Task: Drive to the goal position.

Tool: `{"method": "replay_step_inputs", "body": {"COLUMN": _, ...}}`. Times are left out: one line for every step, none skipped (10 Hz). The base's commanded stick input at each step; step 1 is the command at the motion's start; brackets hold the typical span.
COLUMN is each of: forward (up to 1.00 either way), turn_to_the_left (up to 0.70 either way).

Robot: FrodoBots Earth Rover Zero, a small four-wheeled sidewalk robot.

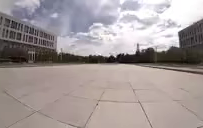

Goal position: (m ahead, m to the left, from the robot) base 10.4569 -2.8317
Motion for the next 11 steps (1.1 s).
{"method": "replay_step_inputs", "body": {"forward": 1.0, "turn_to_the_left": 0.0}}
{"method": "replay_step_inputs", "body": {"forward": 1.0, "turn_to_the_left": 0.0}}
{"method": "replay_step_inputs", "body": {"forward": 1.0, "turn_to_the_left": 0.0}}
{"method": "replay_step_inputs", "body": {"forward": 1.0, "turn_to_the_left": 0.0}}
{"method": "replay_step_inputs", "body": {"forward": 1.0, "turn_to_the_left": 0.0}}
{"method": "replay_step_inputs", "body": {"forward": 1.0, "turn_to_the_left": 0.0}}
{"method": "replay_step_inputs", "body": {"forward": 1.0, "turn_to_the_left": 0.0}}
{"method": "replay_step_inputs", "body": {"forward": 1.0, "turn_to_the_left": 0.0}}
{"method": "replay_step_inputs", "body": {"forward": 1.0, "turn_to_the_left": 0.0}}
{"method": "replay_step_inputs", "body": {"forward": 1.0, "turn_to_the_left": 0.0}}
{"method": "replay_step_inputs", "body": {"forward": 1.0, "turn_to_the_left": 0.0}}
